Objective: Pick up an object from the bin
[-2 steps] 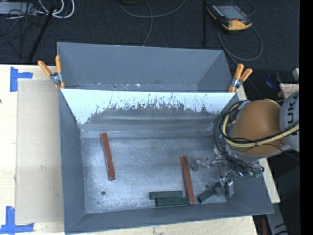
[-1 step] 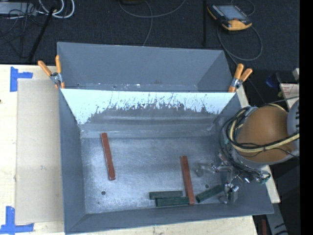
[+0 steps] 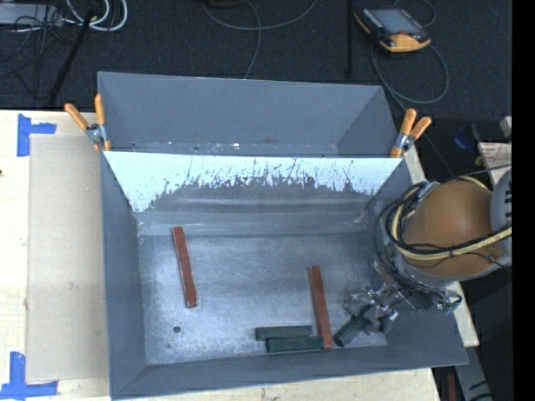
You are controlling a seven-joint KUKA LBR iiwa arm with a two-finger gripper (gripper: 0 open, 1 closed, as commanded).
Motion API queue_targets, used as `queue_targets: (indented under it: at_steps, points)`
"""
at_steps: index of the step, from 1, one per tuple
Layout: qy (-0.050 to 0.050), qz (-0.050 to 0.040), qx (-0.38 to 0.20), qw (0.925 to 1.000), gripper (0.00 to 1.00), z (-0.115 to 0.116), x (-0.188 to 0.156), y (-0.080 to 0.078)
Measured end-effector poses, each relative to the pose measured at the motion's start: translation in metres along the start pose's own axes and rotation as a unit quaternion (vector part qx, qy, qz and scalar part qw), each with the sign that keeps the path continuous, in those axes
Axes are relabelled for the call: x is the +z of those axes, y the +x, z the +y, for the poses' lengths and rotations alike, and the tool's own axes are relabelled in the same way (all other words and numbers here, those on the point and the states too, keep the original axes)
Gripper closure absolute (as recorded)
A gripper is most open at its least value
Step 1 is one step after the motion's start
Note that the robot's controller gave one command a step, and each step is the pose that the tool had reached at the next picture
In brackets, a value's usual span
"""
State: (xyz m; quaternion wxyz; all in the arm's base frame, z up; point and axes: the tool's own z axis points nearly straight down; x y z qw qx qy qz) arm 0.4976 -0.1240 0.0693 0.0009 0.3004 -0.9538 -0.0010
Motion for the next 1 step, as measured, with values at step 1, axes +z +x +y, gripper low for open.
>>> queue_targets:
  at_steps: [1]
  points:
    - [0.004,-0.0037,-0.013,0.9999,1.0,0.0089,-0.1776,-0.0043]
